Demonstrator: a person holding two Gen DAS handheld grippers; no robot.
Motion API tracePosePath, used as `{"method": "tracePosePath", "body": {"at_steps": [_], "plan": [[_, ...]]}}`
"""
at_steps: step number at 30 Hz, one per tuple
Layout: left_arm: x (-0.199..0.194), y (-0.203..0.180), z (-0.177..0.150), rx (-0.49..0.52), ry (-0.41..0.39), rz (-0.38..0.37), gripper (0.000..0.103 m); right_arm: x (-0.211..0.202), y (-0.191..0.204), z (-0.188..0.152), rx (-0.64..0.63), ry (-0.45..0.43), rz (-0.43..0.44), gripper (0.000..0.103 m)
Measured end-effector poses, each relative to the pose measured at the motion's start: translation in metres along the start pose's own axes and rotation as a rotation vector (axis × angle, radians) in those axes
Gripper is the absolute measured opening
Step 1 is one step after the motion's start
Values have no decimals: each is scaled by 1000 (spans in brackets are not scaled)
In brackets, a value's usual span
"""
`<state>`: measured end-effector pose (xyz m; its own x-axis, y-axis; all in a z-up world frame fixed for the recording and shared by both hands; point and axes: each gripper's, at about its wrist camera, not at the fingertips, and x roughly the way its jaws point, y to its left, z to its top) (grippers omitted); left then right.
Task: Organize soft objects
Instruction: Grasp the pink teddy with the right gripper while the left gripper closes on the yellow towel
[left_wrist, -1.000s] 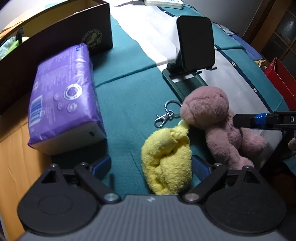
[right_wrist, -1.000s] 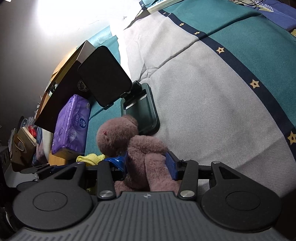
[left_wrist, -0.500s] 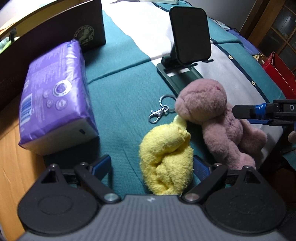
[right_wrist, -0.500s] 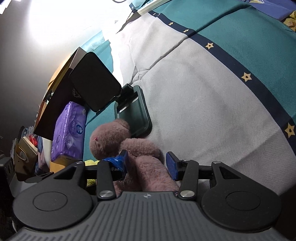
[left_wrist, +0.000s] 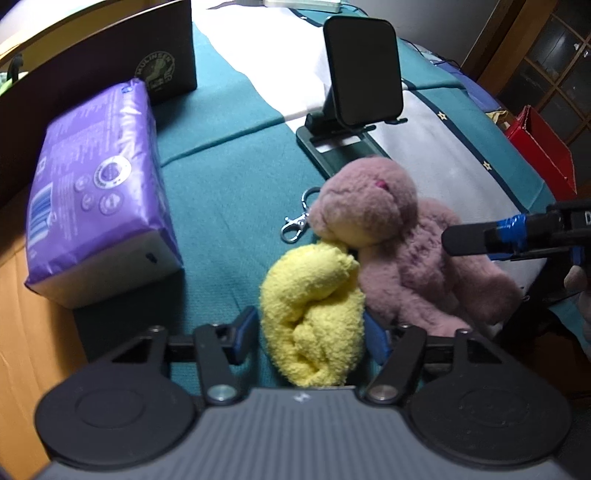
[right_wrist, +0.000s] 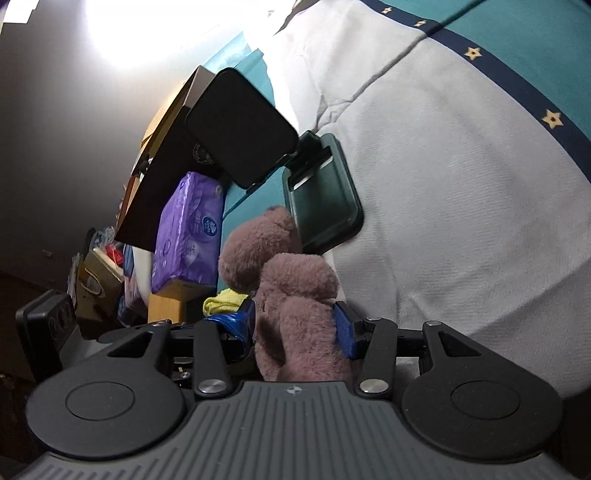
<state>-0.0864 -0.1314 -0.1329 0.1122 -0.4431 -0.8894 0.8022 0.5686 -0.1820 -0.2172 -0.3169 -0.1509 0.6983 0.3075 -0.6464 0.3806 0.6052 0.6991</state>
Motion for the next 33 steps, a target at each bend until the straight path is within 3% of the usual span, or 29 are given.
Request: {"method": "tracePosePath", "body": {"at_steps": [7,13,17,22,28,33], "plan": [[-2,6,-1,-34,-8,-23,55,15,8,-2,-38,-6,-22,32],[-2,7,-1,-30,-14,-5,64,26,2,-5,28,-35,8,34],[1,10,-2,-26,-20,36,80,26,0,-7,48,-16,48,34],[0,12,-4,-29,-33,24,79,26,1,-7,49,-6,99,35],[-1,13,-5,-24,-41,22,80,37,5,-8,52,2,75,35],[-2,14,-7,-34,-47,16,81,30,5,-7,53,-47,91,25]]}}
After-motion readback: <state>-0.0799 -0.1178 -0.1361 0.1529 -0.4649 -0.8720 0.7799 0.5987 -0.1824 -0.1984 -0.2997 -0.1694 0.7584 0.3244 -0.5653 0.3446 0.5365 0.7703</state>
